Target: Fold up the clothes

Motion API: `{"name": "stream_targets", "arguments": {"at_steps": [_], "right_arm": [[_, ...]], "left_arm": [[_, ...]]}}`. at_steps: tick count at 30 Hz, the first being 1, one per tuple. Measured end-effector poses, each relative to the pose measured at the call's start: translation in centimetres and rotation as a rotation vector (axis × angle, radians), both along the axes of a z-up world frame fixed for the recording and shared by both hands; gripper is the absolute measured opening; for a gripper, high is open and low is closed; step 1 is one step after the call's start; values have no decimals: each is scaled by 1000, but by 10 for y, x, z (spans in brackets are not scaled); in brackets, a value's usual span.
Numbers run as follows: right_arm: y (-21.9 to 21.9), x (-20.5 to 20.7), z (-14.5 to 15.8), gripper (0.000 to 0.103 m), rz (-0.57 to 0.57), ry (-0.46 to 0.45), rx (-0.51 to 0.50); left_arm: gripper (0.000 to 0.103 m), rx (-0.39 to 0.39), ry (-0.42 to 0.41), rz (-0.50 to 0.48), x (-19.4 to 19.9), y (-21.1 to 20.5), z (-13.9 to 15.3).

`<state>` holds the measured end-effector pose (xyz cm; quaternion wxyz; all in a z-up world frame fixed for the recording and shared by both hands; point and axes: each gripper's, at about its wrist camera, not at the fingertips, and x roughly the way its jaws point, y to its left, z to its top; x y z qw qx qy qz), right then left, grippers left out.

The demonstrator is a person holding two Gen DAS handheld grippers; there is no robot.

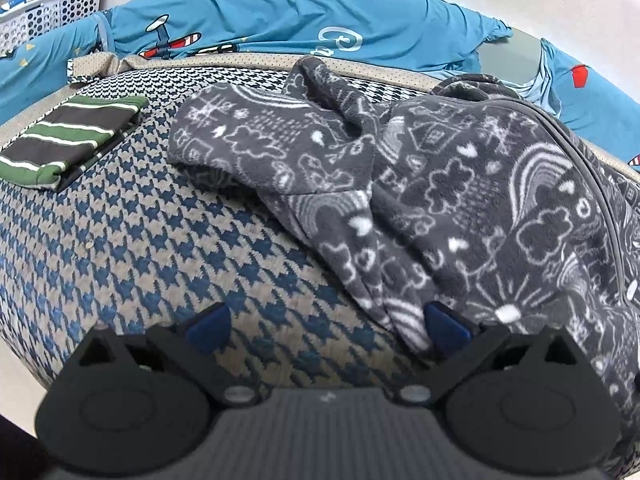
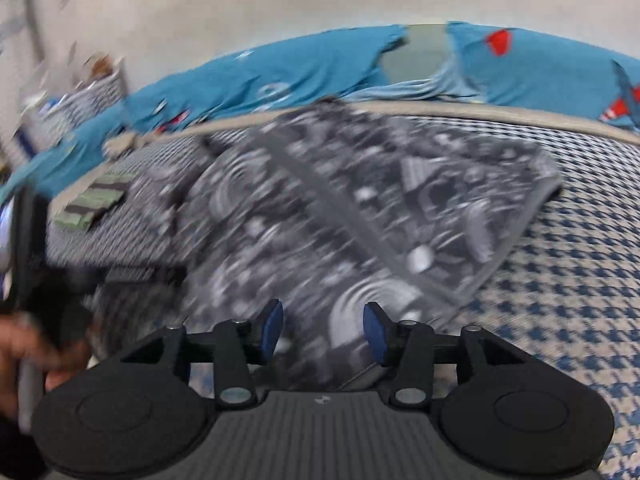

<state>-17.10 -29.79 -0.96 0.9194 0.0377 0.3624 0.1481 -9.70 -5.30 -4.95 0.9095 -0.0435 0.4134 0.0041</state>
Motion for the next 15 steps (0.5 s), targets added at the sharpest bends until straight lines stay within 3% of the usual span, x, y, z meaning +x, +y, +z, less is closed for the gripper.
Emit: {"name": "stream_targets", "arguments": {"at_steps": [9,15], "right_arm": [[43,-20,-17,62,146,-36,-123],[64,-21,-29,69,190,-62,-242]], "left_arm": [[103,-99,7,26,6,13,3],[103,-177,10,76,21,30,4]]}}
